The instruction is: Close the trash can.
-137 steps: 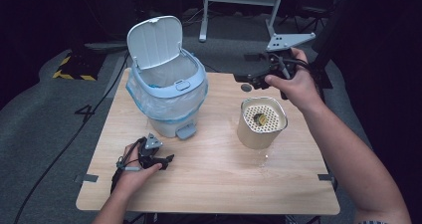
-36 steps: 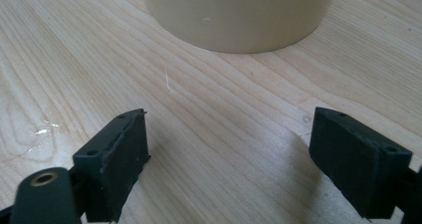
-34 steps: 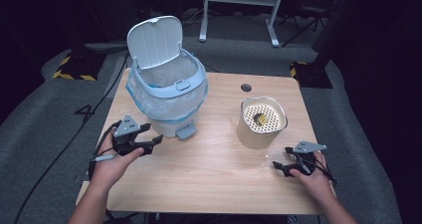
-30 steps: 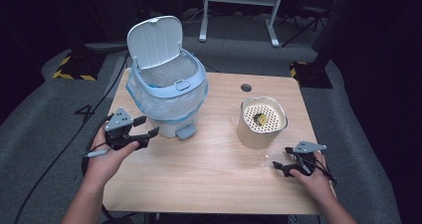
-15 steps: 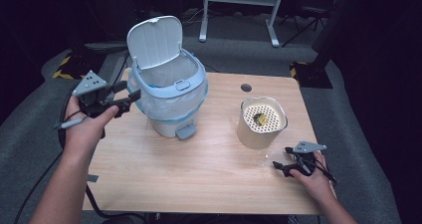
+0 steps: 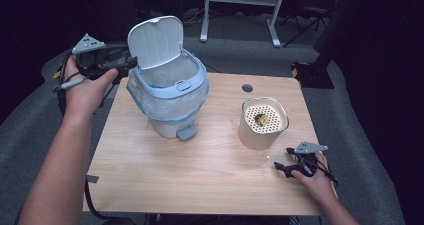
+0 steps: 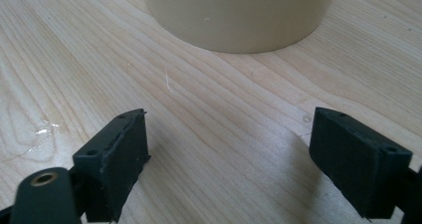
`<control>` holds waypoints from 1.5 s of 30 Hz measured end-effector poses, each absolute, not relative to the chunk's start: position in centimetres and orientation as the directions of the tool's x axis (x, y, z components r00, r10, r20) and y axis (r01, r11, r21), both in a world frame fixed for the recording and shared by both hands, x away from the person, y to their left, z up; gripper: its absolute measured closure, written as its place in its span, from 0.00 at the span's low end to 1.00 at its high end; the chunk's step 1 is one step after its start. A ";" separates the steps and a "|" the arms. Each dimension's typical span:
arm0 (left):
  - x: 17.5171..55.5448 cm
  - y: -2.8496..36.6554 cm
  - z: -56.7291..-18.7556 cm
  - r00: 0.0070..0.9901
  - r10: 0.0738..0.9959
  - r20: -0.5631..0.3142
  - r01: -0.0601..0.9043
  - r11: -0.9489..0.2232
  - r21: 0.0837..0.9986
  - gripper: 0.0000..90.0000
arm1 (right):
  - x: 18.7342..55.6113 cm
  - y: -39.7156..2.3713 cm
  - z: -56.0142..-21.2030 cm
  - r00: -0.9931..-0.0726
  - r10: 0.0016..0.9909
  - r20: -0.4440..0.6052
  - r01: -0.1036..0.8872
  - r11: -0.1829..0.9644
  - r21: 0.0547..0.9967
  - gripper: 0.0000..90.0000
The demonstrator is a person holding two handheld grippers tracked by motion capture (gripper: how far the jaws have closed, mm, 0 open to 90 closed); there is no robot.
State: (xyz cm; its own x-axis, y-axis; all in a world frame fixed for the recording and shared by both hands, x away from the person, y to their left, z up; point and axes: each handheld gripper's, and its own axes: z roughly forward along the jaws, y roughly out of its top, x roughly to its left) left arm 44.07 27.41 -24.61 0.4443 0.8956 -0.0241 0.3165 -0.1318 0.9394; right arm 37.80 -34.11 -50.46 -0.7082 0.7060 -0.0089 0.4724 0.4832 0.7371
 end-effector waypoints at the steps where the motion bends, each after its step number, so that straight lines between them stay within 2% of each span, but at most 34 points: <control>1: 44.5 27.4 -24.5 0.440 0.898 -0.022 0.315 -0.132 0.940 0.45 | 37.8 -34.1 -50.5 -0.708 0.706 -0.009 0.472 0.483 0.737 0.17; 16: 47.6 26.7 -23.6 0.462 0.887 -0.022 0.278 -0.121 0.953 0.45 | 37.8 -34.1 -50.5 -0.708 0.706 -0.009 0.473 0.483 0.737 0.17; 31: 46.0 25.5 -23.1 0.534 0.845 -0.015 0.257 -0.146 0.955 0.47 | 37.8 -34.1 -50.4 -0.708 0.706 -0.010 0.473 0.484 0.736 0.17; 38: 44.5 24.4 -23.8 0.587 0.809 -0.021 0.264 -0.166 0.950 0.52 | 37.8 -34.1 -50.5 -0.708 0.706 -0.009 0.473 0.483 0.737 0.17; 41: 44.1 23.9 -24.2 0.613 0.788 -0.054 0.280 -0.153 0.948 0.58 | 37.8 -34.1 -50.5 -0.708 0.706 -0.009 0.472 0.483 0.737 0.17; 45: 43.5 22.6 -24.6 0.645 0.761 -0.072 0.297 -0.163 0.941 0.60 | 37.8 -34.1 -50.5 -0.708 0.706 -0.009 0.473 0.483 0.737 0.17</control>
